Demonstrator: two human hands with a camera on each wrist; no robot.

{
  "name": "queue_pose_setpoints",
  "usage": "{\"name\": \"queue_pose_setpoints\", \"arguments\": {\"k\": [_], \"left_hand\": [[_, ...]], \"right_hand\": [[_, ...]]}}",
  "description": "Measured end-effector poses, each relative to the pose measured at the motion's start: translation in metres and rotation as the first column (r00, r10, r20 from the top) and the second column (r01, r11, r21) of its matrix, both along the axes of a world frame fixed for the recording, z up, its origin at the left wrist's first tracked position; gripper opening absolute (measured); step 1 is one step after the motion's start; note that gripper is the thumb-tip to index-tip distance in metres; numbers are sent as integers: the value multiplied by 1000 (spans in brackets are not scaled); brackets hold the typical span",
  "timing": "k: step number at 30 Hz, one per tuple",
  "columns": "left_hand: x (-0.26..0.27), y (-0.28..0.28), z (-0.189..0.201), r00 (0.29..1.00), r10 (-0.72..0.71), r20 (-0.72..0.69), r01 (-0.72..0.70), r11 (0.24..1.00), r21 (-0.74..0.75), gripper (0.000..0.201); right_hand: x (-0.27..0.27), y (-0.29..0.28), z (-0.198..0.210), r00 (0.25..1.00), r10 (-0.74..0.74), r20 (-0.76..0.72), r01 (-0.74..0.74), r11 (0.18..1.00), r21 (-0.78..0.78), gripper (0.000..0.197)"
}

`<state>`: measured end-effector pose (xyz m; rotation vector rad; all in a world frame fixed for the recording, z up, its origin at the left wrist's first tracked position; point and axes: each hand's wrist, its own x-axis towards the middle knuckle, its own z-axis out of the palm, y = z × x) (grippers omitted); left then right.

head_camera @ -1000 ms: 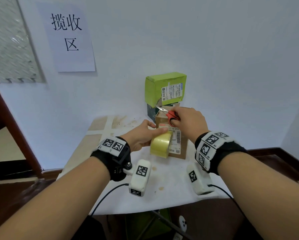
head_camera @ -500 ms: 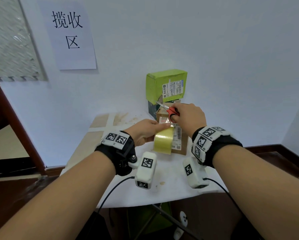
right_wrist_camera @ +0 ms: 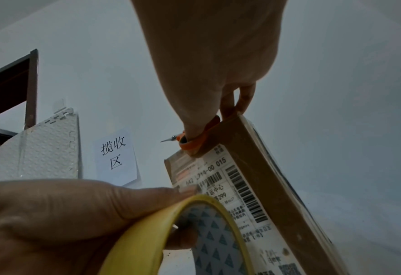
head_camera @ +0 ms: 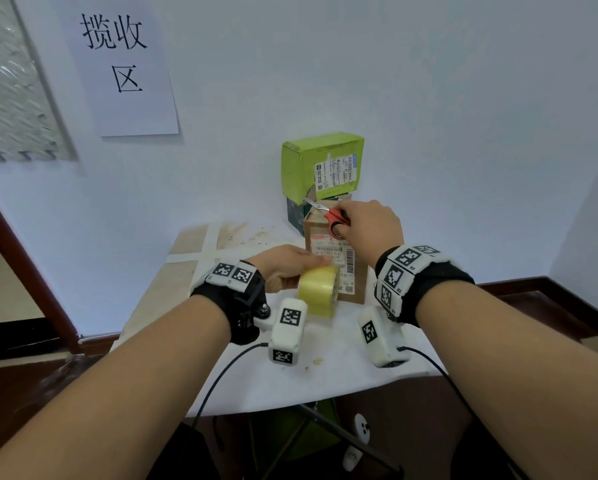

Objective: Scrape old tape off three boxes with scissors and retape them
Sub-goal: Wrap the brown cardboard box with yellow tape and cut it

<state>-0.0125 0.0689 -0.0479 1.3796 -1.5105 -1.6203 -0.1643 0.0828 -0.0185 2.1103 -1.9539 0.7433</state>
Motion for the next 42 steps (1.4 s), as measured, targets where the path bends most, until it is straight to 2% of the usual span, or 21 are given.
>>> {"name": "queue_pose_setpoints", "arguments": {"k": [4, 8, 13, 17, 19, 21, 23, 25, 27, 29, 30, 32, 35, 38, 42], "left_hand": [[2, 2, -1, 994, -6, -113, 8, 1000, 14, 4], [2, 8, -2, 968, -4, -250, 32, 994, 109, 7], [4, 11, 0, 980, -29, -198, 58, 988, 145, 11], [4, 11, 2, 984, -3, -176, 30, 988, 151, 14], [3, 11, 2, 984, 8, -177, 19, 989, 146, 15], [3, 9, 1, 983, -5, -183, 33, 989, 148, 16], [4, 8, 0, 980, -7, -199, 37, 988, 148, 16], [5, 7, 0, 976, -7, -216, 38, 989, 140, 14], [5, 7, 0, 974, -8, -227, 38, 991, 132, 13], [6, 7, -1, 972, -1, -236, 33, 991, 130, 15], [5, 7, -1, 970, 3, -244, 30, 991, 133, 17], [5, 9, -2, 967, 13, -256, 24, 990, 142, 20], [4, 11, -1, 971, 24, -238, 12, 989, 149, 16], [4, 11, -1, 975, 30, -221, 1, 990, 141, 13], [5, 11, -1, 979, 31, -199, -3, 990, 138, 11]], "right_hand": [[-1, -1, 0, 1000, 13, 17, -12, 1000, -20, 26], [-2, 0, -1, 1000, 4, 25, -3, 1000, -22, 26], [-4, 4, -1, 999, 11, 49, -11, 1000, -9, 29], [-8, 2, 7, 985, 55, 161, -67, 995, 73, 33], [-11, 0, 14, 946, 80, 313, -107, 992, 69, 31], [-15, 1, 21, 855, 88, 512, -99, 995, -5, 25], [-17, 6, 28, 788, 114, 605, -96, 993, -63, 19], [-18, 15, 36, 716, 151, 682, -199, 980, -8, 18], [-18, 24, 43, 673, 131, 728, -347, 925, 154, 16], [-20, 31, 47, 734, 79, 675, -428, 826, 368, 6], [-22, 32, 47, 776, 55, 629, -431, 774, 464, 6], [-26, 34, 47, 851, -11, 525, -377, 683, 625, 19], [-34, 37, 48, 907, -122, 404, -264, 581, 770, 41], [-40, 35, 49, 941, -146, 305, -183, 537, 823, 38], [-38, 29, 48, 965, -152, 215, -101, 544, 833, 31]]}}
